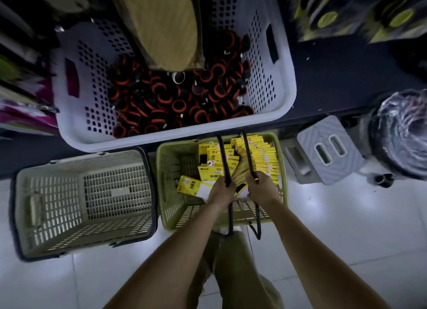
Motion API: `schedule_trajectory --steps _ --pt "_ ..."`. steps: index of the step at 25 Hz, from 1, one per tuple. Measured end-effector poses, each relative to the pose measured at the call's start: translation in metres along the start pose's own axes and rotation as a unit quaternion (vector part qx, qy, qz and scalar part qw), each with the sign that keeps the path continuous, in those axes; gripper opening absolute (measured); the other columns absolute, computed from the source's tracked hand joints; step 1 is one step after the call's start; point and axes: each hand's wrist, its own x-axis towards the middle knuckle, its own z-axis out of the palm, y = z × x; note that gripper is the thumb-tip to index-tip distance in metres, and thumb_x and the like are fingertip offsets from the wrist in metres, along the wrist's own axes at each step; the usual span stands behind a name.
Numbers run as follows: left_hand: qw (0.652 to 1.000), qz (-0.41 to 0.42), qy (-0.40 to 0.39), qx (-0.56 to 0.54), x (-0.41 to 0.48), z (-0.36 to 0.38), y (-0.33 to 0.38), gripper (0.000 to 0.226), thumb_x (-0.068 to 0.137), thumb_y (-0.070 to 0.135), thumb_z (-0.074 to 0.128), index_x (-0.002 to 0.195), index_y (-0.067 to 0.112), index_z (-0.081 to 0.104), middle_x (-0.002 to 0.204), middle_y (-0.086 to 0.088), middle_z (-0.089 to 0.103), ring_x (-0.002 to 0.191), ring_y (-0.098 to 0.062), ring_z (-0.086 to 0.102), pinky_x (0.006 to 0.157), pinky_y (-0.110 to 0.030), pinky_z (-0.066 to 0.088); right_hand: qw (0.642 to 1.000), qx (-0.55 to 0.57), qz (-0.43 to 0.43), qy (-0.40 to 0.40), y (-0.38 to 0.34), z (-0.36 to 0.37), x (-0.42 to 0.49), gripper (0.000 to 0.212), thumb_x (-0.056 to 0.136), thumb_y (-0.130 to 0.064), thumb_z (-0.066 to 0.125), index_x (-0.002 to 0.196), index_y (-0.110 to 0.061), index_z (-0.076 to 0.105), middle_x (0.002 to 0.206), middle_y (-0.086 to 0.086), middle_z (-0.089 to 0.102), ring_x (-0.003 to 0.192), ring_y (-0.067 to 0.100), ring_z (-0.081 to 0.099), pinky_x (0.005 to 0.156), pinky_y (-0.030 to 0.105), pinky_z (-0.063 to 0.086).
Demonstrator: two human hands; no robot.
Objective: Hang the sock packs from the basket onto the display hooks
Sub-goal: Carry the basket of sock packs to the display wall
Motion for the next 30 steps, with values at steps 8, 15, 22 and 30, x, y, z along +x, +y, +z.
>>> schedule_trajectory --steps 8,15,22,30 --pt "0.996 -0.037 -0.063 0.047 -0.115 -0.060 -0.024 0.017 0.097 0.020 0.044 0.100 0.004 0.044 0.082 -0.011 0.052 0.080 -0.026 0.054 0.070 -0.034 0.040 0.995 0.005 0.100 -0.011 0.016 -0.043 -0.102 0.034 0.095 -0.036 0.047 0.102 -0.007 0.062 0.070 0.006 0.064 0.067 0.024 0.060 0.055 0.026 0.039" --pt "0.976 0.014 -0.111 0.186 -0.246 -0.046 0.029 0.019 0.093 0.023 0.050 0.078 0.013 0.051 0.068 -0.001 0.062 0.061 -0.017 0.059 0.057 -0.028 0.044 0.968 0.182 0.170 0.027 0.054 -0.123 -0.257 0.030 0.092 -0.032 0.055 0.066 -0.015 0.054 0.058 0.006 0.059 0.059 0.029 0.060 0.074 0.045 0.054" --pt "0.920 0.144 -0.147 0.334 -0.307 0.069 0.134 0.009 0.093 0.018 0.050 0.086 0.020 0.045 0.063 0.000 0.060 0.050 -0.014 0.057 0.038 -0.015 0.036 0.897 0.365 0.228 0.100 0.144 -0.223 -0.324 0.020 0.093 -0.025 0.056 0.078 -0.012 0.053 0.058 0.003 0.046 0.047 0.017 0.045 0.048 0.030 0.042" --pt "0.856 0.236 -0.114 0.445 -0.335 0.300 0.265 0.014 0.096 0.026 0.045 0.092 0.014 0.050 0.065 0.000 0.055 0.054 -0.018 0.055 0.056 -0.027 0.043 0.800 0.520 0.238 0.181 0.272 -0.394 -0.342 0.018 0.095 -0.022 0.051 0.079 -0.016 0.053 0.063 0.001 0.042 0.053 0.015 0.039 0.053 0.031 0.036"
